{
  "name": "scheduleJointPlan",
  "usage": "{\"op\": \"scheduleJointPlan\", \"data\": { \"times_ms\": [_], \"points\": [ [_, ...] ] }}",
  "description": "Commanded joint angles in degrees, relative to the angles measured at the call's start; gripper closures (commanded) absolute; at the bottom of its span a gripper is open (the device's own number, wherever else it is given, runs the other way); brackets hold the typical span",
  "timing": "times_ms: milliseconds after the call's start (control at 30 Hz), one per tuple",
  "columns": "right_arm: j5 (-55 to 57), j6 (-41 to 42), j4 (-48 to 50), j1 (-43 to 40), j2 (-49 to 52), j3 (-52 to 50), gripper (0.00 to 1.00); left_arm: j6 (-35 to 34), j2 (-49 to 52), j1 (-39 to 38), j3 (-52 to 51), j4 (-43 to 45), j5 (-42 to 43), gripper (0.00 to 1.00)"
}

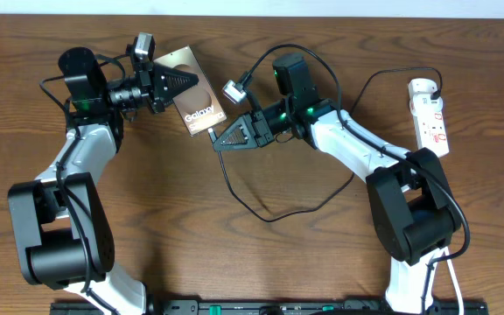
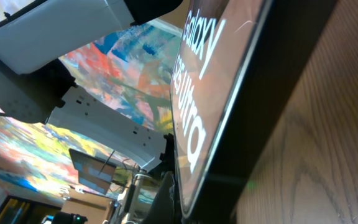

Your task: Plug charger to phone and switch on socket

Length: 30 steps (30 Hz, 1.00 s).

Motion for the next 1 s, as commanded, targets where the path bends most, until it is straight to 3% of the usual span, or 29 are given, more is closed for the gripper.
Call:
{"op": "scheduleJointPlan", "data": {
  "times_ms": [0, 433, 967],
  "points": [
    [-0.5, 0.6, 0.2, -0.2, 0.0, 0.3, 0.99, 4.0, -2.0, -0.6, 0.5, 0.7, 2.1, 0.92],
    [-0.4, 0.9, 1.3, -1.5, 0.0, 0.3, 0.99, 6.5, -2.0, -0.9, 0.5, 0.7, 2.1, 0.93],
    [1.0, 7.3, 8.9, -1.5, 0.0, 0.3, 0.99, 6.5, -2.0, -2.9, 0.5, 0.7, 2.0, 0.92]
  ]
}}
